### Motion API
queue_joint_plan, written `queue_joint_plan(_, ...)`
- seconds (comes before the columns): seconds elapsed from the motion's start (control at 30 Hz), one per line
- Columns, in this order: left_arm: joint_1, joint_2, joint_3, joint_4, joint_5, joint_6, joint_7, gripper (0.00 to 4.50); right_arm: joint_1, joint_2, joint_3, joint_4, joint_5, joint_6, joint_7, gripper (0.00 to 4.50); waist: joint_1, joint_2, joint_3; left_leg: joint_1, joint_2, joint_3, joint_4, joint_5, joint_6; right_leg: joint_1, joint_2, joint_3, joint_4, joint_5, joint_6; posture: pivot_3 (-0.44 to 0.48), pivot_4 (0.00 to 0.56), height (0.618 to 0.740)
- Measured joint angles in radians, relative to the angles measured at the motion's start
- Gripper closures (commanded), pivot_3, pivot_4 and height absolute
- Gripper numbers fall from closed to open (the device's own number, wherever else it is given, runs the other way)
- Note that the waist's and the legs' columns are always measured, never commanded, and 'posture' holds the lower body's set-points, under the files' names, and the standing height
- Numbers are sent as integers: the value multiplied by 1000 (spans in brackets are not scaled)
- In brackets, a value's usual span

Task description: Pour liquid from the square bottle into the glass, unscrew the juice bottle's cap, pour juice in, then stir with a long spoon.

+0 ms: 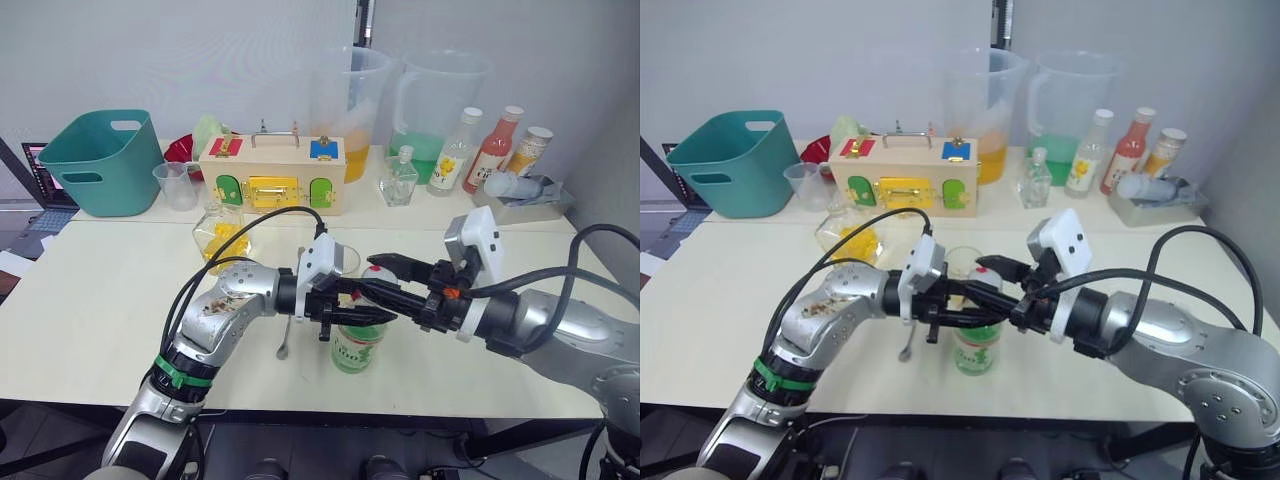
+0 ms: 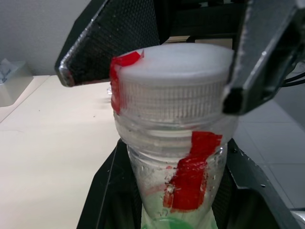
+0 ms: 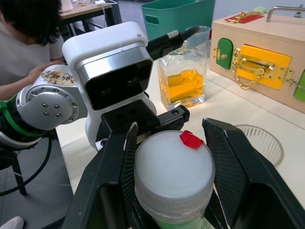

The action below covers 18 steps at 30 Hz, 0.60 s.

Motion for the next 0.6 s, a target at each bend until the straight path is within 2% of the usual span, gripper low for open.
queue_joint_plan(0.13,25,13,6,-35,6,-1,13,3207,-32,-38,65,67,-127,-76,217,2814,-3,0,0,2,0,0,0,0,0,1,0,0,-2,0,0,0,150,731)
queue_joint_plan(0.3,66,43,22,-92,6,6,42,3207,-190,-58,225,289,-343,-250,645,2814,-10,0,0,3,1,0,-1,0,0,2,1,0,-2,1,0,0,150,731)
queue_joint_plan(0.37,75,50,24,-111,6,9,50,3207,-269,-51,289,400,-415,-332,826,2814,-14,0,0,4,1,1,-1,0,0,2,1,0,-2,1,0,0,150,731)
queue_joint_plan(0.6,105,57,30,-151,7,12,87,3207,-508,30,429,708,-586,-508,1253,2814,-27,0,0,5,2,0,-2,0,0,3,1,0,-1,1,0,0,150,731)
